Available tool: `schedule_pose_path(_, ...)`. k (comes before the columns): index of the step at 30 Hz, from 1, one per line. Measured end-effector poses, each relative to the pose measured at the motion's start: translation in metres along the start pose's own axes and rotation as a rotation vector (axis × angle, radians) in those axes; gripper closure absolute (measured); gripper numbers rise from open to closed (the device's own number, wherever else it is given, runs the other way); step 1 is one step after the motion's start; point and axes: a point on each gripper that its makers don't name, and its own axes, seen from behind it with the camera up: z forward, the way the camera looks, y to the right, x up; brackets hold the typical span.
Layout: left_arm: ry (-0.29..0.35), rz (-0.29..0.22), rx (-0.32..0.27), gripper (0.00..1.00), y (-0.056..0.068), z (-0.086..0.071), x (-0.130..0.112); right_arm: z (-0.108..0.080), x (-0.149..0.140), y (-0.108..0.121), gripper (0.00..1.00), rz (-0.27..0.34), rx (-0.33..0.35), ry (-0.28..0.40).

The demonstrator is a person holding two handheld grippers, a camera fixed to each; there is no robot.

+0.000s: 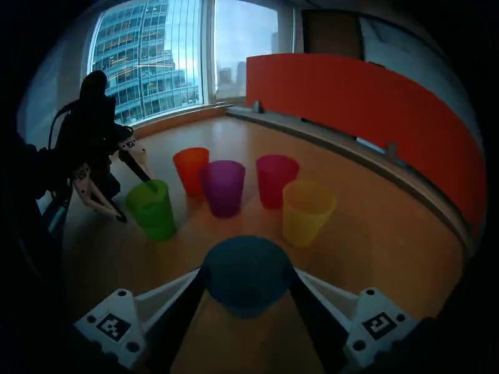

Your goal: Pour water

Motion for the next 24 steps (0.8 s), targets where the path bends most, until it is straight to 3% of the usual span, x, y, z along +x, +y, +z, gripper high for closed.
schedule_pose_path(16, 0.01, -0.012, 0.013, 0.01, 0.0005, -0.0083, -0.0036, -0.0006, -0.0073, -0.0029, 0.06, -0.006, -0.009, -0.011)
schedule_pose_path(24, 0.011, -0.012, 0.022, 0.01, -0.0002, -0.0111, -0.004, -0.0017, -0.0088, -0.0023, 0.0, 0.002, -0.017, -0.01)
